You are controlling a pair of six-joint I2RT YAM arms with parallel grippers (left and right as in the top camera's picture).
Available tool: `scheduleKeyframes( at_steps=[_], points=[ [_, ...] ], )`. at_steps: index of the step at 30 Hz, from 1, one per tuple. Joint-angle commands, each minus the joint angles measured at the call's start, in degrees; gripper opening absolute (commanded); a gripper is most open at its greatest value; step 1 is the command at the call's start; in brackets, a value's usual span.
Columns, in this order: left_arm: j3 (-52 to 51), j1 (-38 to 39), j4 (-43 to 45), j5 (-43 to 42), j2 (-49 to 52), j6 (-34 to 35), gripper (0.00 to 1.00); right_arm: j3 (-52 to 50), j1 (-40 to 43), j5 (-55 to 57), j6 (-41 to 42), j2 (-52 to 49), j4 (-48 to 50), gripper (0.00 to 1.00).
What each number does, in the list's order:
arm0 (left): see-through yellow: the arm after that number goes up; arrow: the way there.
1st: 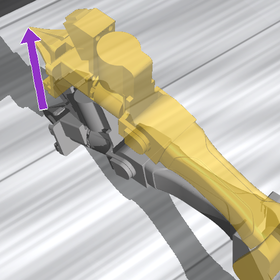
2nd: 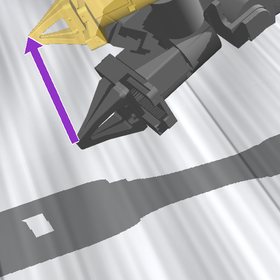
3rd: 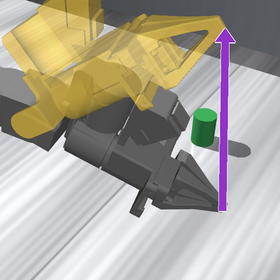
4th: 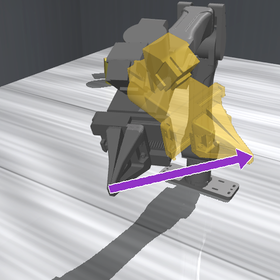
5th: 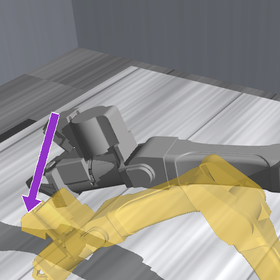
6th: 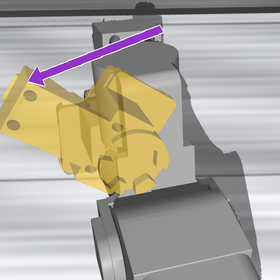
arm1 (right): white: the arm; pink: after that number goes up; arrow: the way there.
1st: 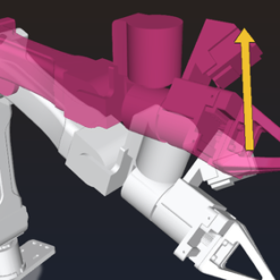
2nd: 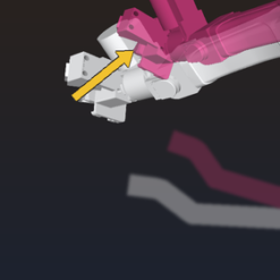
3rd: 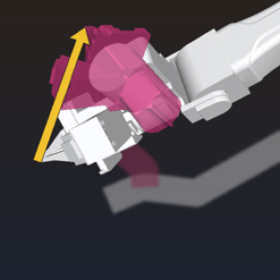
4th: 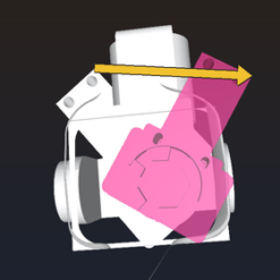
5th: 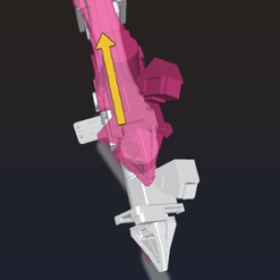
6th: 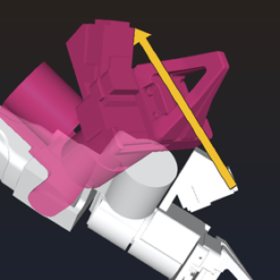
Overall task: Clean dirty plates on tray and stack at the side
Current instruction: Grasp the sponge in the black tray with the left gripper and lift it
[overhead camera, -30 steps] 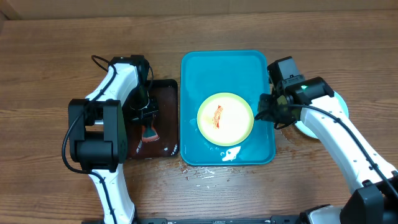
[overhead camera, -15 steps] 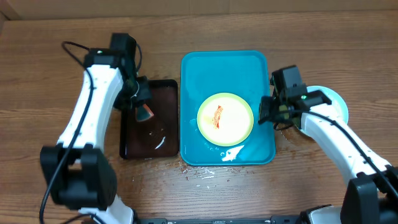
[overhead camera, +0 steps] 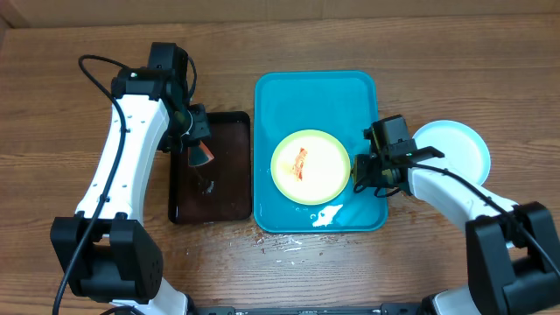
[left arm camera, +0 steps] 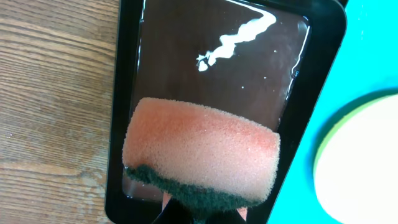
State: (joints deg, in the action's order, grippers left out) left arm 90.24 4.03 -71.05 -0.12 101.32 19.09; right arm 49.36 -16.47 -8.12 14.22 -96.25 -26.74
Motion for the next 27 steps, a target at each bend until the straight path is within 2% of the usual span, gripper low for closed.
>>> scheduleKeyframes(
  at_steps=[1,5,11,13,20,27],
  points=[
    [-0.2,1.1,0.5,0.7,1.6,-1.1,0.04,0.0,-0.4,-1.0,-2.3,-2.4,1.2,0.43],
    [-0.3,1.9,0.5,0.7,5.1,-1.1,0.05,2.0,-0.1,0.6,-3.5,-2.4,-1.7,0.40],
    [-0.3,2.1,0.8,0.5,10.7,-0.8,0.04,16.2,1.2,0.4,-6.8,-1.5,-18.1,0.40],
    [-0.3,2.1,1.6,0.5,13.0,-0.1,0.04,19.4,0.7,0.3,-6.8,-1.5,-20.5,0.40],
    [-0.3,2.1,2.8,-0.9,21.0,0.2,0.04,18.5,-0.6,2.7,-7.0,-4.0,-17.8,0.40],
    [0.8,1.9,2.2,-0.9,21.1,-2.7,0.04,18.3,-0.9,-0.8,-7.0,-12.2,-14.5,0.39]
  ],
)
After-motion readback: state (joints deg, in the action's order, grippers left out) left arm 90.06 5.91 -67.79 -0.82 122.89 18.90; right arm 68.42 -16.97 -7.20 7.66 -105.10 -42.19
